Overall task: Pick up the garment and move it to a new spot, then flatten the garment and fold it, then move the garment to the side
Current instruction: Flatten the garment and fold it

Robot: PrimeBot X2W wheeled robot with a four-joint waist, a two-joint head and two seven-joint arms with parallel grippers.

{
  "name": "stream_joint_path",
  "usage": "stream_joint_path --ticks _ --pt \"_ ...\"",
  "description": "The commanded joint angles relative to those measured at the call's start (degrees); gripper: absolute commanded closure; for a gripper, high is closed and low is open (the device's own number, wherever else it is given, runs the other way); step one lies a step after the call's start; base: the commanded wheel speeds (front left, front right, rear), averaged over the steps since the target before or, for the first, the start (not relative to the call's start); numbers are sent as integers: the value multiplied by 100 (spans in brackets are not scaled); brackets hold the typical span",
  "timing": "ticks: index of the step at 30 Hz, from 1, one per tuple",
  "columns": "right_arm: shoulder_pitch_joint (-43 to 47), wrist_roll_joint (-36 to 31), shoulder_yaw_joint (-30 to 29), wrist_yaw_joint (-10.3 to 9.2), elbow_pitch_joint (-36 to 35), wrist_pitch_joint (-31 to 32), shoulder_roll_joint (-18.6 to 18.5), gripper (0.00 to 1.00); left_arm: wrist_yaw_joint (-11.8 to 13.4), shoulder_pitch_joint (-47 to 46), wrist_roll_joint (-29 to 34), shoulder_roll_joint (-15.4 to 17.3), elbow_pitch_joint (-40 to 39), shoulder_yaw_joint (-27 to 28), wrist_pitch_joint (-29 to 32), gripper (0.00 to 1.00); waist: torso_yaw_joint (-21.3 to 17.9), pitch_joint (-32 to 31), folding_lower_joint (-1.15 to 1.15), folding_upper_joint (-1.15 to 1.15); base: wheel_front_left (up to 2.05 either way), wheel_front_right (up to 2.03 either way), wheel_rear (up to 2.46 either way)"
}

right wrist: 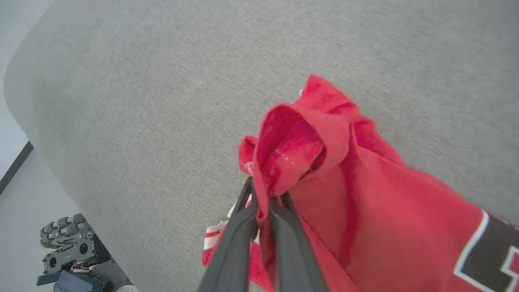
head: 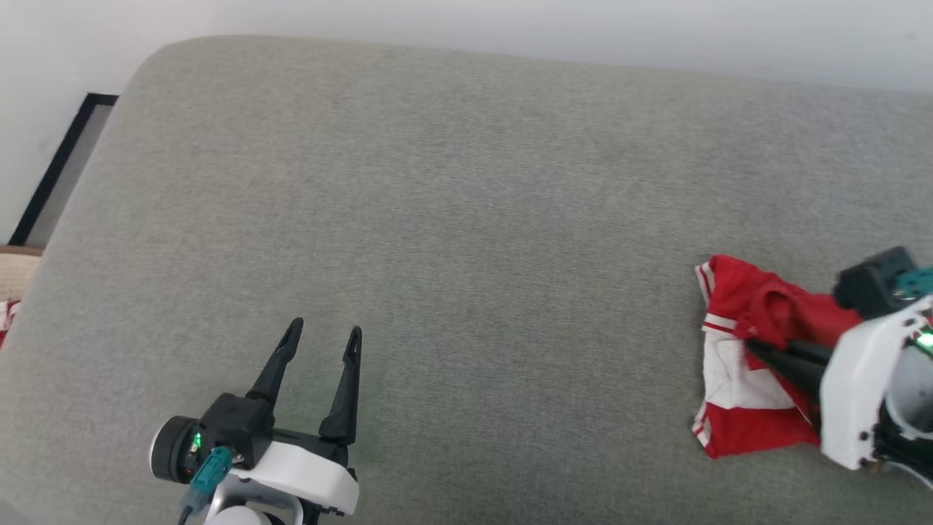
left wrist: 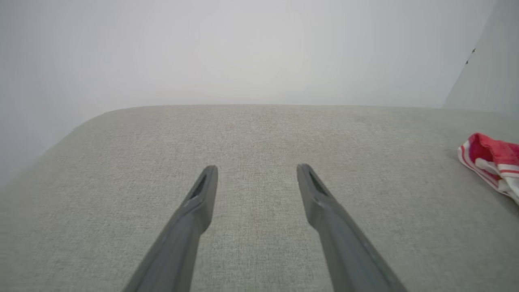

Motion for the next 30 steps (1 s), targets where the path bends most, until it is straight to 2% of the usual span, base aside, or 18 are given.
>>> stream_joint_path --ticks 1,5,12,14,15,16,21,26,30 --pt "-93 -73 75 -3 10 48 40 100 -11 34 -40 -4 19 -12 -30 0 79 4 0 0 0 0 0" --pt "-285 -123 389 -3 266 110 251 100 -11 -47 -14 -27 32 -42 -30 0 205 27 0 0 0 0 0" --pt "-489 -203 662 -3 713 -162 321 100 -11 -98 -64 -11 12 40 -30 0 252 68 0 0 0 0 0" --pt "-545 -195 667 -3 782 -290 336 54 -11 -63 -58 -5 12 74 -30 0 191 70 0 0 0 0 0" --pt "-558 -188 674 -3 815 -355 338 8 -11 -49 -42 -11 14 81 -29 0 155 68 0 0 0 0 0" --pt "-562 -177 692 -3 828 -416 339 0 -11 -41 -38 -6 23 86 -30 0 111 63 0 0 0 0 0" --pt "-622 -145 523 -3 832 -941 355 0 -11 -50 -98 83 82 127 -30 0 -164 -2 0 0 0 0 0" --pt "-580 -207 312 -3 864 -1947 261 0 -11 -6 -251 126 228 195 -30 0 -563 -115 0 0 0 0 0" --pt "-491 -393 362 -1 1221 -2962 187 0 -11 -79 -397 179 435 157 -30 0 -781 -201 0 0 0 0 0"
